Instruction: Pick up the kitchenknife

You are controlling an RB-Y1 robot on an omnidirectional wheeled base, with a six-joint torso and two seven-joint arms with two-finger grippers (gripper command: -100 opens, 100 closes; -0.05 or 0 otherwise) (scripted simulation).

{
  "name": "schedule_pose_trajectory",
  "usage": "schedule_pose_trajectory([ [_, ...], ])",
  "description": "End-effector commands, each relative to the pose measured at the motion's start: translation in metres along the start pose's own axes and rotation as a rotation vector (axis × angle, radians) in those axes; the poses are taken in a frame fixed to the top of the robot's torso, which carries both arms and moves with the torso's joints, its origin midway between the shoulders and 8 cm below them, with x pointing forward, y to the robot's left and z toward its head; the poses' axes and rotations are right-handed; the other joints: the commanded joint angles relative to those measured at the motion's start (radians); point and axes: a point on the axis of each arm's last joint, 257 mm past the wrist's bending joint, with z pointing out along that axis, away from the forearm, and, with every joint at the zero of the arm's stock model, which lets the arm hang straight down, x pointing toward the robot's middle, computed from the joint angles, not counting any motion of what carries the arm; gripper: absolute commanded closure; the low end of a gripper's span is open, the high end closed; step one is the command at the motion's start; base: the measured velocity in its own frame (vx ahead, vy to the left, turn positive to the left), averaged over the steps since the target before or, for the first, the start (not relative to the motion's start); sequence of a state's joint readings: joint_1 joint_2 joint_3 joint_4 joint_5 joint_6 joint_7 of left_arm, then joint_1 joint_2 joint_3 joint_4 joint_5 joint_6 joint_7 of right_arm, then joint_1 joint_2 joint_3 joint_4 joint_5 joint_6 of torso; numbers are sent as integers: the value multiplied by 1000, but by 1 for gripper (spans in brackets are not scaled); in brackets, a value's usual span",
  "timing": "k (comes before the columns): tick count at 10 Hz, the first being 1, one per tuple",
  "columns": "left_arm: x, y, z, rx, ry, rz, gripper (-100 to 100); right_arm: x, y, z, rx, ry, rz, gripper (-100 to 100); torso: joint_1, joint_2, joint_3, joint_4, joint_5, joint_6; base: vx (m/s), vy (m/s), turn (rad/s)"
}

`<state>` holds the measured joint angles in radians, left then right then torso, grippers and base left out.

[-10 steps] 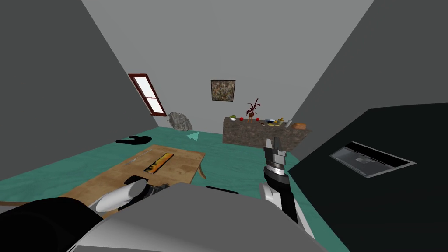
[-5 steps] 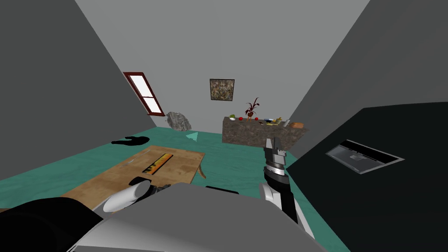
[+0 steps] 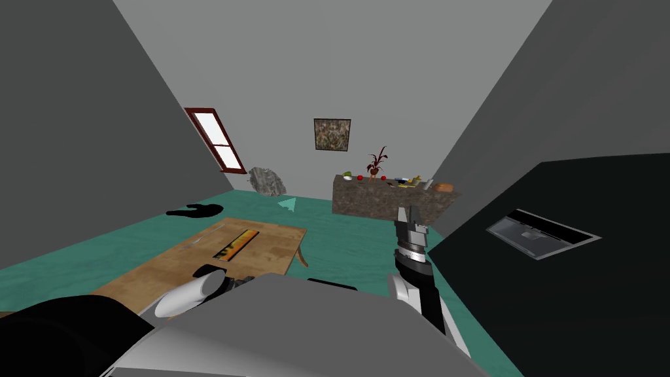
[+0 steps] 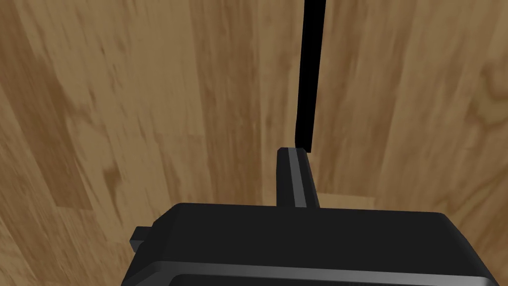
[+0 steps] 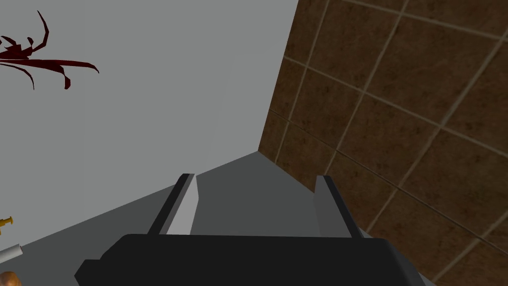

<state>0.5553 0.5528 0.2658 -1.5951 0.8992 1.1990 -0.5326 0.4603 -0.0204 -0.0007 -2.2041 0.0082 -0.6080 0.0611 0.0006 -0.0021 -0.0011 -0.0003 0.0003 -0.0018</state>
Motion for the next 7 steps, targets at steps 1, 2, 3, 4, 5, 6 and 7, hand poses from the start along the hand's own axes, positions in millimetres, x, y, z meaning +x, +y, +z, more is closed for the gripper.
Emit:
schedule_pose_trajectory([
  [1,0,0,0,0,0,0,100,0,0,0,0,0,0,0,0,0,0,0,0,0,0,0,0],
  [2,0,0,0,0,0,0,0,0,0,0,0,0,0,0,0,0,0,0,0,0,0,0,0],
  [3,-20,10,-6,-26,-47,-4,-100,0,0,0,0,0,0,0,0,0,0,0,0,0,23,-102,1],
  [4,-29,14,-10,-38,-69,-5,-100,0,0,0,0,0,0,0,-6,-1,-1,0,-1,0,30,-168,17],
  [5,-37,18,-13,-48,-89,-7,-100,0,0,0,0,0,0,0,-10,-2,-1,0,-2,0,30,-136,22],
  [6,-34,15,-11,-40,-76,-4,-100,0,0,0,0,0,0,0,-9,-2,-1,0,-2,0,14,-52,11],
  [7,-35,15,-11,-42,-78,-6,0,0,0,0,0,0,0,0,-5,-1,-1,0,-1,0,2,-11,1],
])
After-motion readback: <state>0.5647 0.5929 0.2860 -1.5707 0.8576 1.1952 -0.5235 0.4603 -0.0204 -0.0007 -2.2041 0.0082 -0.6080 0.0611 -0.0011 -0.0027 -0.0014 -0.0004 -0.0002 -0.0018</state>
